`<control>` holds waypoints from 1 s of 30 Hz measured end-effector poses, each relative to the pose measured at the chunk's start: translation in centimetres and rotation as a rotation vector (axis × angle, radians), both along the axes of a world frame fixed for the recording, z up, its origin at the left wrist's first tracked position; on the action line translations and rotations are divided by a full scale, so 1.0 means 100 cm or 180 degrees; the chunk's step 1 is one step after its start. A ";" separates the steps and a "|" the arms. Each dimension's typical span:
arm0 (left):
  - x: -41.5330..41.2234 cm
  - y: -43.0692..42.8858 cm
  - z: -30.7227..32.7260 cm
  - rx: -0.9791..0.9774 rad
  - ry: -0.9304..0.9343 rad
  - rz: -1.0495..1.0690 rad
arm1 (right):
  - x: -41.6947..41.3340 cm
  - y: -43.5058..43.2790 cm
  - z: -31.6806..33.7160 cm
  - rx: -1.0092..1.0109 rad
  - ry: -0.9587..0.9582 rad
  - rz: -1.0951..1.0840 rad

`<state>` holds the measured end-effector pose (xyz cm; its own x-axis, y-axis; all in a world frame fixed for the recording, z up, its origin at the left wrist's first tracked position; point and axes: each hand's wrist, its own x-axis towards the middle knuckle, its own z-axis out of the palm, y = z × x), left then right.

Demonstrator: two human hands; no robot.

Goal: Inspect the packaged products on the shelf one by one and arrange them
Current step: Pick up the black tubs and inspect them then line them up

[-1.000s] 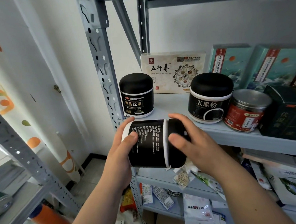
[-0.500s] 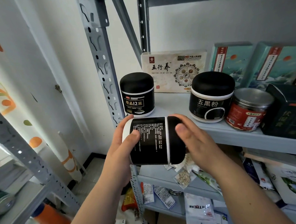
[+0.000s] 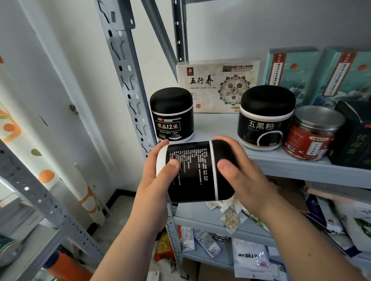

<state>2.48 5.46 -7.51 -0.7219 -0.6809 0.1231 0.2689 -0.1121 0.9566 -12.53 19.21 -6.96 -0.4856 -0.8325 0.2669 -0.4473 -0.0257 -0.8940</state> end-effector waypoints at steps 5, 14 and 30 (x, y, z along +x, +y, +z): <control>-0.001 -0.004 -0.004 0.0682 -0.0072 -0.0245 | 0.001 0.006 0.000 0.0094 0.0161 0.0257; -0.003 0.008 -0.008 0.1219 -0.0018 -0.0546 | 0.008 0.005 0.002 -0.0473 0.0535 -0.0108; -0.040 0.007 0.002 0.1369 0.0325 -0.0375 | -0.006 -0.012 0.039 -0.0007 0.1630 -0.0848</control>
<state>-1.50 6.17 -7.29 -0.7963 -0.5998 -0.0782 0.3210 -0.5288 0.7857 -13.09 18.04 -3.10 -0.4869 -0.6983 0.5247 -0.8143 0.1457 -0.5618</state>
